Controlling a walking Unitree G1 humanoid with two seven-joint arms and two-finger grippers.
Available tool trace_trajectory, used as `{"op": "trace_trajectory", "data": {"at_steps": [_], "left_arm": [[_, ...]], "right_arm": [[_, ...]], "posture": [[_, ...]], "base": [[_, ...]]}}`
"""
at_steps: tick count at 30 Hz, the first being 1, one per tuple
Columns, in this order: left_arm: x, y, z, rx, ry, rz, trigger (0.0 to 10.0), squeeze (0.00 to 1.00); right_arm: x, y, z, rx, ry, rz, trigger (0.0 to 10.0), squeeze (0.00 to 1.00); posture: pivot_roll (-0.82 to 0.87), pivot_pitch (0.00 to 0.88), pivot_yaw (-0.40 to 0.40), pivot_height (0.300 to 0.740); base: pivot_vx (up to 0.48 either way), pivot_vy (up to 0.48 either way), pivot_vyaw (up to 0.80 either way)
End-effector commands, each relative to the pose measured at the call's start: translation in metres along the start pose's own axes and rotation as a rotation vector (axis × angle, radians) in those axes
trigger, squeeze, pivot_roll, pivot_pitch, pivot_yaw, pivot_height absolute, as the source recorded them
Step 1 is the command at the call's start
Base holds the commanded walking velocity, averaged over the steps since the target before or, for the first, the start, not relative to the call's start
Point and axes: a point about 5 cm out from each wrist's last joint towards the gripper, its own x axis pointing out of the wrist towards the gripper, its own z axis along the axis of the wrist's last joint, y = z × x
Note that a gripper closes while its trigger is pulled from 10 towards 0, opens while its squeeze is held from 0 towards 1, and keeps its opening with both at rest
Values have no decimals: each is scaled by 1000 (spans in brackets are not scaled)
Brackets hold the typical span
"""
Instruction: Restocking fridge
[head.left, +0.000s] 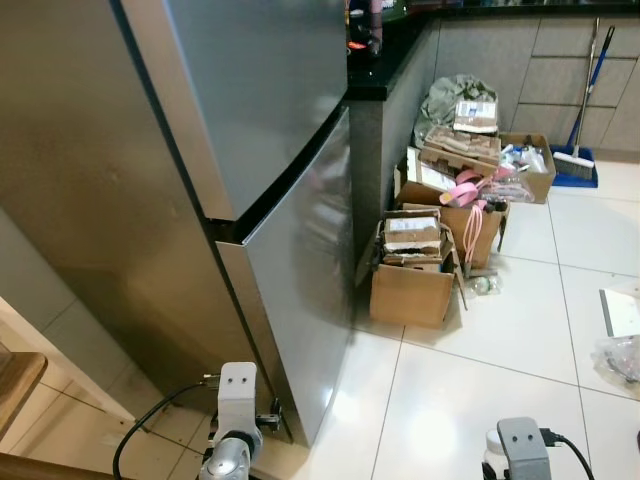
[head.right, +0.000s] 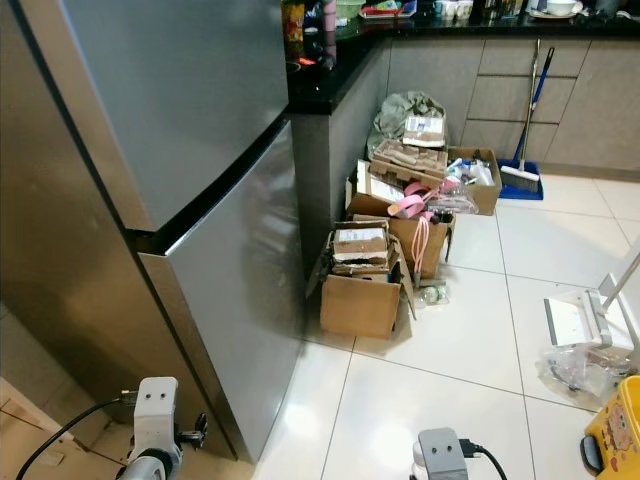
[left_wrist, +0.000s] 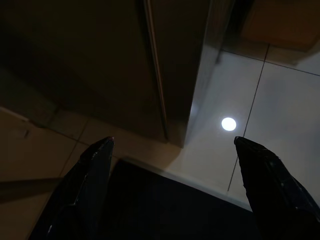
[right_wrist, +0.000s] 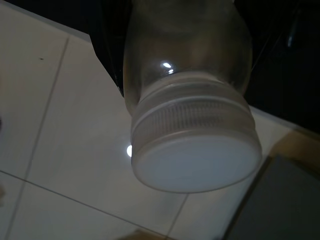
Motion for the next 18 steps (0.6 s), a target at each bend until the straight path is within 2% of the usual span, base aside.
{"op": "trace_trajectory", "data": {"at_steps": [1, 5, 10, 15, 18], "left_arm": [[-4, 10, -11, -7, 37, 27, 10000, 0], [-5, 11, -12, -6, 33, 24, 10000, 0], [-5, 11, -13, -20, 44, 15, 10000, 0], [-5, 11, -9, 23, 18, 7, 10000, 0], [-2, 11, -2, 47, -1, -11, 10000, 0]], "right_arm": [[-1, 6, -5, -4, 14, 21, 10000, 0], [-1, 7, -5, -3, 12, 22, 10000, 0], [-1, 8, -5, -4, 13, 24, 10000, 0], [-2, 8, -6, -4, 13, 23, 10000, 0], [-1, 8, -5, -7, 12, 24, 10000, 0]], "posture": [[-86, 123, 70, 740], [-85, 123, 71, 740], [-85, 122, 72, 740], [-84, 123, 72, 740], [-86, 121, 72, 740]], "base": [[0, 0, 0], [0, 0, 0], [0, 432, 0], [0, 369, 0], [0, 0, 0]]}}
